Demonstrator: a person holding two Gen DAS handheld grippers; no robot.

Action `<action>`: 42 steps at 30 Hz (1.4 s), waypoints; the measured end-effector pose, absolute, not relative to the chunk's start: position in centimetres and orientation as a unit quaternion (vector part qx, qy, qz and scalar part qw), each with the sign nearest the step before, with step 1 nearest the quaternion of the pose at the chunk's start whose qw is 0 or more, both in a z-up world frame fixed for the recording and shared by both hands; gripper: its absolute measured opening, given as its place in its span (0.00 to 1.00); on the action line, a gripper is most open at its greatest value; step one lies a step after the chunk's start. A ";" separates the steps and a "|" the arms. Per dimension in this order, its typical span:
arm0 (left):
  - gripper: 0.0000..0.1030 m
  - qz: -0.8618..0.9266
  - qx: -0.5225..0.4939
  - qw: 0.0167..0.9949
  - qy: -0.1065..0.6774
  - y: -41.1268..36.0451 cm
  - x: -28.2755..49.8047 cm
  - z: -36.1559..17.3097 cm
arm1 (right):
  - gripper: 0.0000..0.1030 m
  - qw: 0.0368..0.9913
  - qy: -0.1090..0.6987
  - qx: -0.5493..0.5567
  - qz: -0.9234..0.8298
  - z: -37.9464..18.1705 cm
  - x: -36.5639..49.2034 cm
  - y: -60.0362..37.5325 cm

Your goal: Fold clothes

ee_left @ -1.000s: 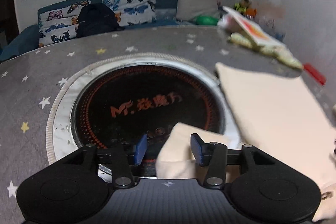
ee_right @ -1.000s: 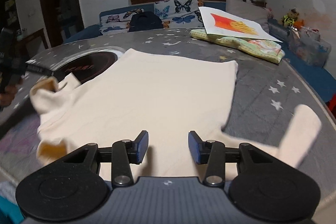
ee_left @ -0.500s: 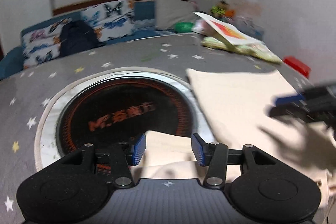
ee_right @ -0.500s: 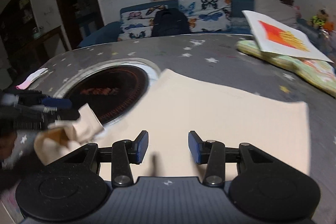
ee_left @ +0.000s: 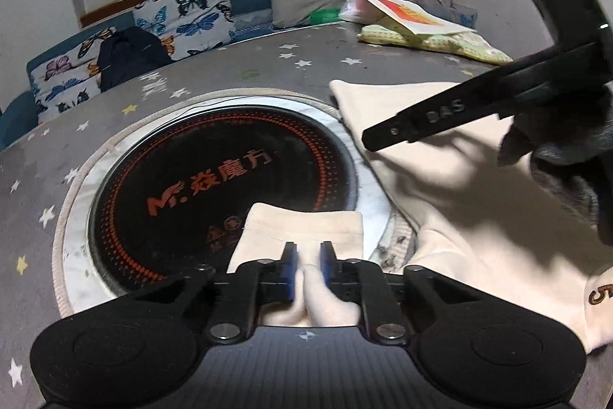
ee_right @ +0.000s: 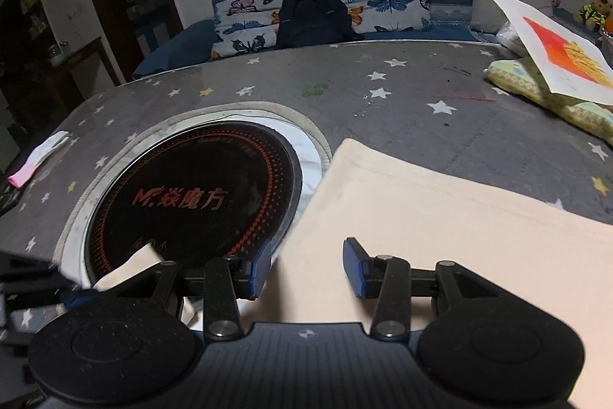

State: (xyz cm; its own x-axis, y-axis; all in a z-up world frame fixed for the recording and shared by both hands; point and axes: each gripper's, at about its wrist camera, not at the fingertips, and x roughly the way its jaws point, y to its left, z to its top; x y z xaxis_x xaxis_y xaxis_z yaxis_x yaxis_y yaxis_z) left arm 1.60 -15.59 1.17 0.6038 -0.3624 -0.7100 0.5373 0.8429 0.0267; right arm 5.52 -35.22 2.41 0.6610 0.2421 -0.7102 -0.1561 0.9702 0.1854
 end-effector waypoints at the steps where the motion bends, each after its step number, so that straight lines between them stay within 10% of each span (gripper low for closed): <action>1: 0.11 -0.249 0.113 0.890 0.365 -15.1 1.5 1.2 | 0.41 0.911 0.396 0.052 0.105 2.3 5.8 -34.9; 9: 0.10 -0.217 0.031 0.910 0.351 -10.1 0.8 1.9 | 0.06 0.917 0.391 -0.023 0.071 2.0 7.0 -31.8; 23: 0.10 -0.121 -0.069 0.936 0.323 -0.5 -1.9 2.1 | 0.01 0.914 0.388 -0.013 0.117 1.5 9.7 -24.1; 33: 0.20 -0.107 -0.058 0.943 0.309 4.4 -3.9 3.1 | 0.07 0.913 0.375 -0.025 0.155 3.5 9.3 -20.2; 36: 0.40 -0.108 -0.055 0.947 0.299 5.3 -4.2 3.9 | 0.20 0.916 0.375 -0.033 0.140 4.9 8.4 -22.4; 42: 0.42 -0.135 -0.047 0.947 0.289 5.1 -3.7 6.2 | 0.39 0.920 0.380 -0.050 0.084 5.8 5.2 -28.7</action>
